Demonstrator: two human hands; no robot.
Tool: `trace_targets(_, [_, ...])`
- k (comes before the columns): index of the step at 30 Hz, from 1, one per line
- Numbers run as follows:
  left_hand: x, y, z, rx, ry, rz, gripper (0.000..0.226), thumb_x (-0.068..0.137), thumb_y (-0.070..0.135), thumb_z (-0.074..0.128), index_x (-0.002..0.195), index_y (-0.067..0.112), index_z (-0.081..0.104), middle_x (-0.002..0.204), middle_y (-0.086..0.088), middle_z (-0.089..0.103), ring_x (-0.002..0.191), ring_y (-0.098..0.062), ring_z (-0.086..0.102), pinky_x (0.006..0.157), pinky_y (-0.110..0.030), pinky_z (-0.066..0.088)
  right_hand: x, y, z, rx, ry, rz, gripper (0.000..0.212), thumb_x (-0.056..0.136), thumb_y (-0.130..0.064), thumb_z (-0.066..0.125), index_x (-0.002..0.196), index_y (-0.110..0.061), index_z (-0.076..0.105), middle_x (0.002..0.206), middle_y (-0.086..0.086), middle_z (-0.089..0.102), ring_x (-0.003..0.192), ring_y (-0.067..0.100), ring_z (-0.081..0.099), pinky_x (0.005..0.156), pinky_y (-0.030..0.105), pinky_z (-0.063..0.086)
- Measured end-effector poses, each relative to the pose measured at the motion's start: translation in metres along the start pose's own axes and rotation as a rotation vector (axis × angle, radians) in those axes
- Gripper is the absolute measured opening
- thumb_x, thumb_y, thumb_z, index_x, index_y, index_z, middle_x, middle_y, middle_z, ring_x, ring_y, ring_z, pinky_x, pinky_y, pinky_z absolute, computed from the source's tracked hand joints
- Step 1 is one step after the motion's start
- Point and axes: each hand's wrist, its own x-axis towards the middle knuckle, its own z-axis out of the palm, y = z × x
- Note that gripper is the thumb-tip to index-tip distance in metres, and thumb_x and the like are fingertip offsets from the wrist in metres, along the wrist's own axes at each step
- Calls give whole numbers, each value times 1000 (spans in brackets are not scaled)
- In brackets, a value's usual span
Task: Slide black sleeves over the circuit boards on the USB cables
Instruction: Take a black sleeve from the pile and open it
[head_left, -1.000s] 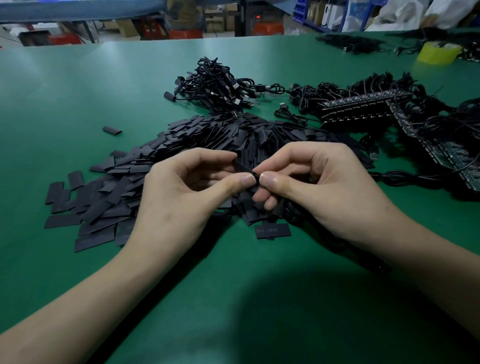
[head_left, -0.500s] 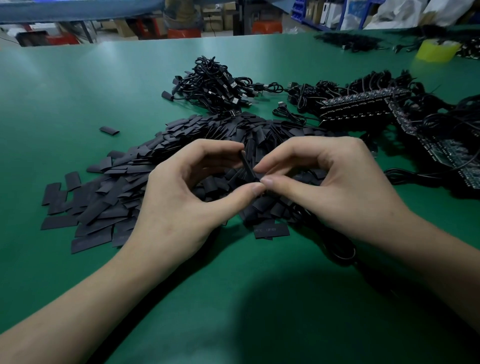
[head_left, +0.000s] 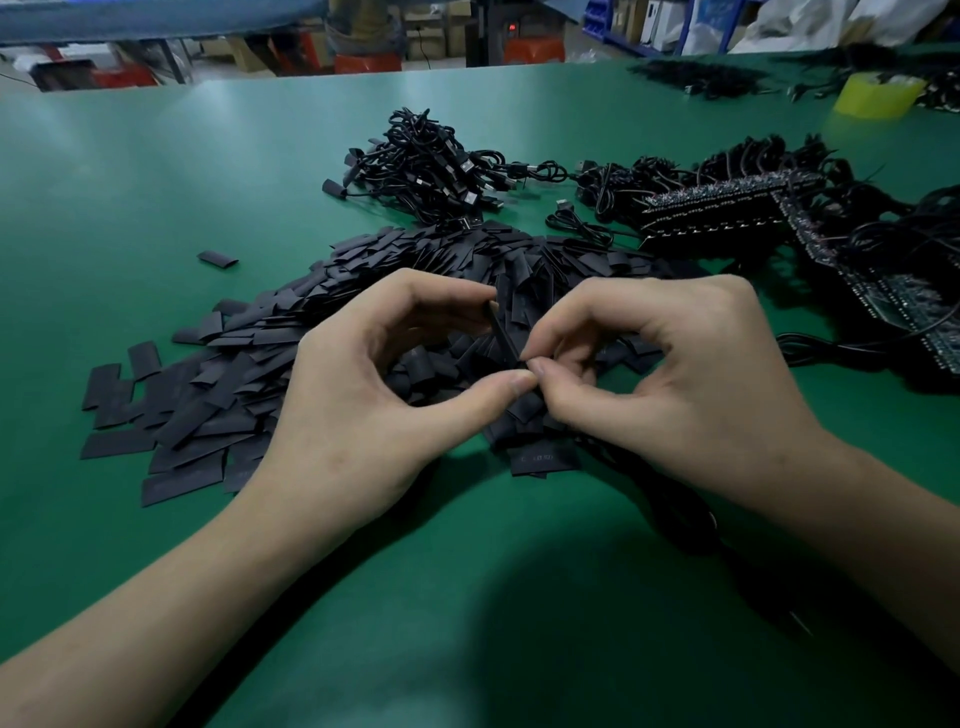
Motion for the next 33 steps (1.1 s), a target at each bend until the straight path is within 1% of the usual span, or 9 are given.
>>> trace_targets(4, [0,0,-1,40,-6,23,46,76,35,85,117,20,69,110,6,74,109,-15,70,97,-23,52,-2,-1,2,129,-29,102,13,80,-5,77,80,-18,73,60,-4,61,54,9,56,54,11,40])
trace_targets(8, [0,-2,-1,17,8,6,46,78,37,83,118,20,68,111,6,74,110,-16,70,97,-25,52,0,-1,1,159,-62,135,14,83,-7,76,81,-21,73,63,-2,63,60,15,60,60,30,50])
trace_targets(11, [1,-5,-1,-9,42,-15,48,78,35,85,120,21,68,111,5,74,109,-16,70,98,-26,52,1,-1,-1,163,-86,159,10,87,-12,74,84,-22,73,70,-2,67,66,17,64,67,33,52])
trace_targets(15, [3,-9,-2,-12,119,-30,54,77,29,86,126,18,64,107,3,72,105,-12,70,94,-22,52,2,-1,-2,192,-198,233,5,89,-28,70,87,-24,73,76,-4,70,71,16,67,69,32,53])
trace_targets(23, [8,-14,-11,-23,271,-126,49,78,33,85,122,26,66,104,1,71,101,-16,71,94,-30,56,6,8,-5,-165,-421,281,49,76,-77,52,84,-31,69,81,-16,65,87,4,59,80,35,50])
trace_targets(26, [8,-15,-14,-26,323,-138,46,81,35,83,123,30,65,105,-3,70,100,-13,71,89,-23,56,8,9,-8,-183,-445,262,38,81,-66,56,77,-29,64,87,-15,62,92,6,53,84,33,45])
trace_targets(29, [7,-16,-13,-14,341,-144,48,83,38,80,128,33,62,103,2,68,95,-5,71,82,-14,53,8,6,-11,-111,-409,270,36,87,-54,57,73,-22,62,75,-6,61,74,5,57,66,21,41])
trace_targets(31, [8,-18,-13,-1,352,-151,51,83,42,79,129,35,59,103,8,67,97,-5,69,84,-17,55,11,7,-13,-58,-357,327,33,91,-49,57,74,-21,63,68,-4,62,58,2,56,56,18,39])
trace_targets(33, [8,-21,-15,31,346,-155,55,83,46,77,133,38,55,107,11,67,104,-7,67,92,-26,55,16,9,-16,33,-318,393,27,96,-40,59,76,-22,61,68,-5,69,57,2,64,60,20,48])
